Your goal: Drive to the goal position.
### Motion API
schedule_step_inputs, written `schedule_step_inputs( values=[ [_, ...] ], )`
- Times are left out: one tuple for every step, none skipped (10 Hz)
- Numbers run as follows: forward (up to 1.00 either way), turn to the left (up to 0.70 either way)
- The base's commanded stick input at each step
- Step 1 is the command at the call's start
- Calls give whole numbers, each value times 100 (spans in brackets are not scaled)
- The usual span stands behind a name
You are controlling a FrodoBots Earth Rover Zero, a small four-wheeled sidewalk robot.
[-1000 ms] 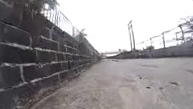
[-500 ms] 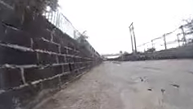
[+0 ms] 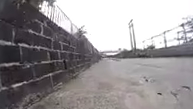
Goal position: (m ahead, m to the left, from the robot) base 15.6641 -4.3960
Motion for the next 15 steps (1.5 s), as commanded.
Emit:
schedule_step_inputs(
  values=[
    [70,0],
    [70,0],
    [70,0],
    [70,0],
    [70,0],
    [70,0],
    [70,0],
    [70,0],
    [70,0],
    [70,0],
    [70,0],
    [70,0],
    [70,0],
    [70,0],
    [70,0]
  ],
)
